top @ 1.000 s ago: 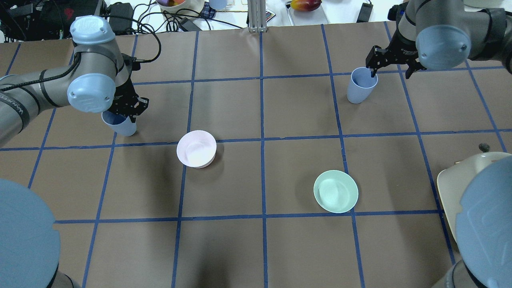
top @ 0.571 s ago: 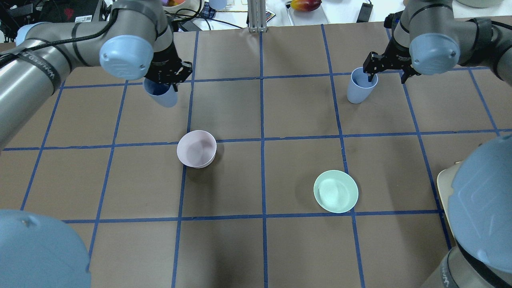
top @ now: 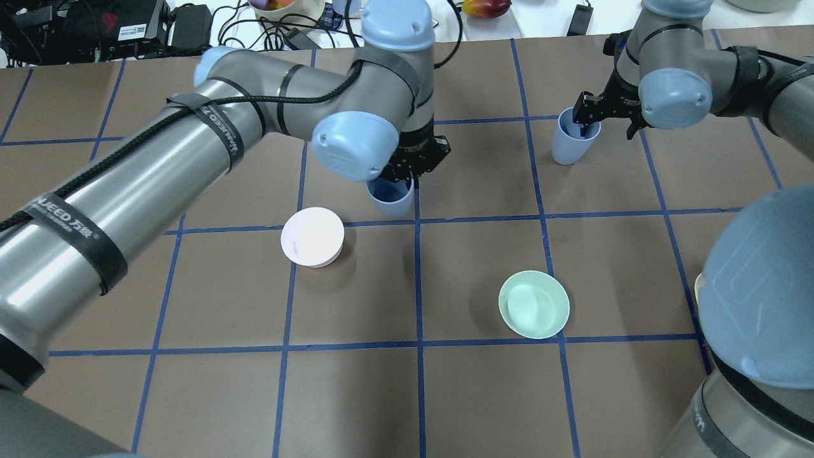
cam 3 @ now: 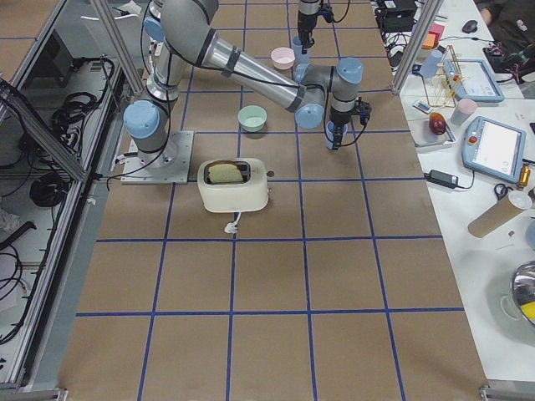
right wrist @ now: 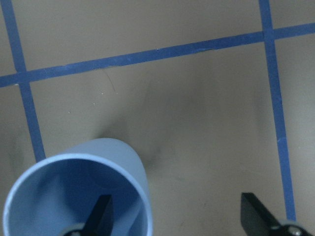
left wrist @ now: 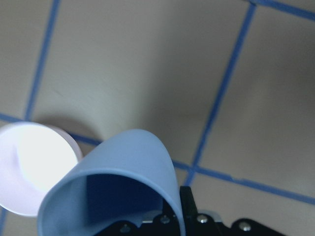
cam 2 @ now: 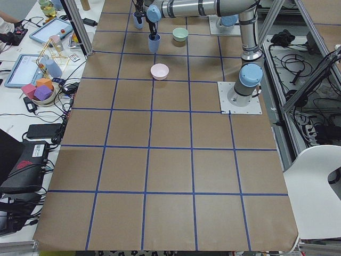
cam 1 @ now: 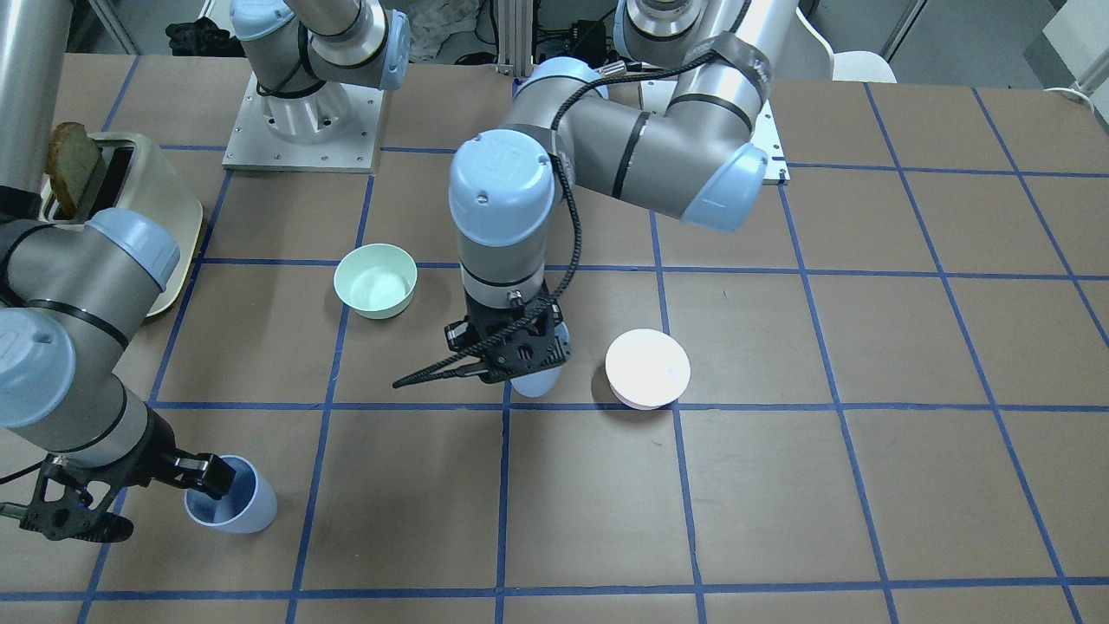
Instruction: Stack blue cups with both arms
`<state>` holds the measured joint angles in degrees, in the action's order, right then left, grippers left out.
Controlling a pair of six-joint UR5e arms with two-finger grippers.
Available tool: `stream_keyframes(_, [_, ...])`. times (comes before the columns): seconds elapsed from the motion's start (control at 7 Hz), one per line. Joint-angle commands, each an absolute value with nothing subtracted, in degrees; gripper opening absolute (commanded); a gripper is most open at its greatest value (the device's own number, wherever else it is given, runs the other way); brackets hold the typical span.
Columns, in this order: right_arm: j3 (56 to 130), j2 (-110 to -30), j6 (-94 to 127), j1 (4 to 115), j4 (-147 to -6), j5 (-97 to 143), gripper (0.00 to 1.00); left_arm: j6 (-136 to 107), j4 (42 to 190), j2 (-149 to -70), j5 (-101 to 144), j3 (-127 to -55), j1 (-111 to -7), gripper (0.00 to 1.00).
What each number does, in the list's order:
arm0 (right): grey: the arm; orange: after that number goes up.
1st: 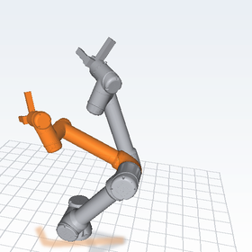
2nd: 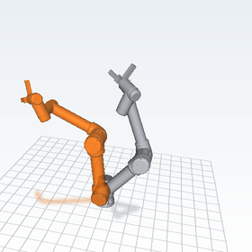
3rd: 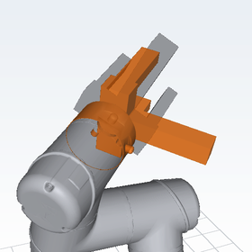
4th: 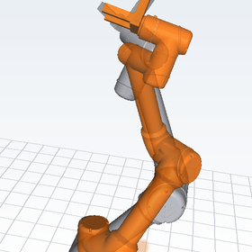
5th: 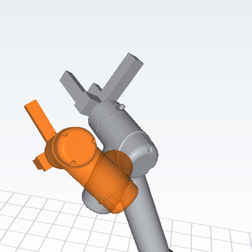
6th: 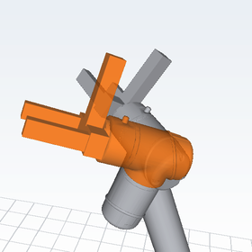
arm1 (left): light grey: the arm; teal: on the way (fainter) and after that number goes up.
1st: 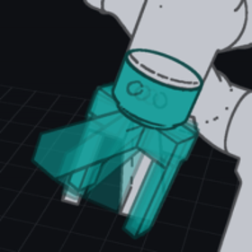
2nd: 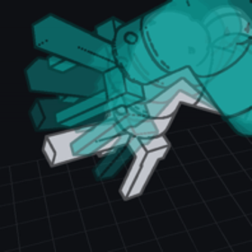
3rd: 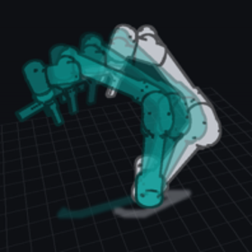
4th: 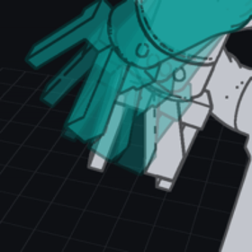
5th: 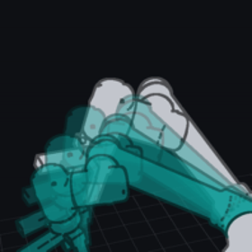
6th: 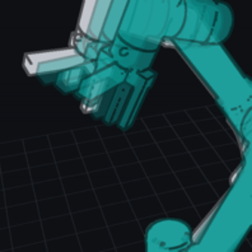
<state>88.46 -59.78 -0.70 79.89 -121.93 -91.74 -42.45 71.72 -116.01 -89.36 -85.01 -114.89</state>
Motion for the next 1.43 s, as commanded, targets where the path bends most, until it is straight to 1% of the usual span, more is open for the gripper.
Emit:
stream_keyframes(0.0, [88.94, -59.59, -0.62, 79.89, -121.2, -91.93, 0.06, -48.17, 68.41, -116.28, -89.2, -91.82, -119.17, 0.0])
stream_keyframes(0.14, [88.86, -59.76, -0.62, 79.89, -119.37, -91.93, 0.0, -48.25, 68.12, -116.71, -89.21, -92.45, -119.35, 0.02])
stream_keyframes(0.29, [88.16, -60.03, -0.62, 79.89, -116.75, -91.76, 0.0, -48.25, 67.77, -116.46, -89.12, -92.03, -119.36, 0.99])
stream_keyframes(0.43, [87.46, -60.46, -0.62, 79.81, -115.59, -90.19, 0.0, -48.08, 67.76, -114.71, -88.6, -92.37, -118.92, 1.0])
stream_keyframes(0.57, [85.54, -61.34, -0.62, 79.89, -111.92, -89.74, 0.0, -47.38, 68.02, -113.83, -89.03, -91.42, -118.13, 1.0])
stream_keyframes(0.71, [82.65, -62.04, -0.62, 80.07, -106.93, -89.74, 0.0, -43.46, 71.16, -110.77, -88.86, -89.58, -115.86, 1.0])
stream_keyframes(0.86, [80.62, -63.44, -0.62, 80.5, -101.74, -89.65, 0.0, -35.94, 80.15, -107.09, -88.6, -85.73, -112.36, 1.0])
stream_keyframes(1.0, [80.16, -65.98, -0.44, 81.03, -96.38, -86.86, 0.0, -22.72, 88.6, -103.05, -87.98, -81.78, -107.1, 1.0])
stream_keyframes(1.14, [80.33, -68.62, 1.74, 82.51, -92.94, -86.4, 0.0, -15.89, 93.21, -99.44, -86.85, -80.69, -102.87, 1.0])
stream_keyframes(1.29, [80.42, -69.6, 6.54, 86.1, -91.86, -86.4, 0.0, -14.95, 93.86, -95.84, -86.84, -80.94, -101.96, 1.0])
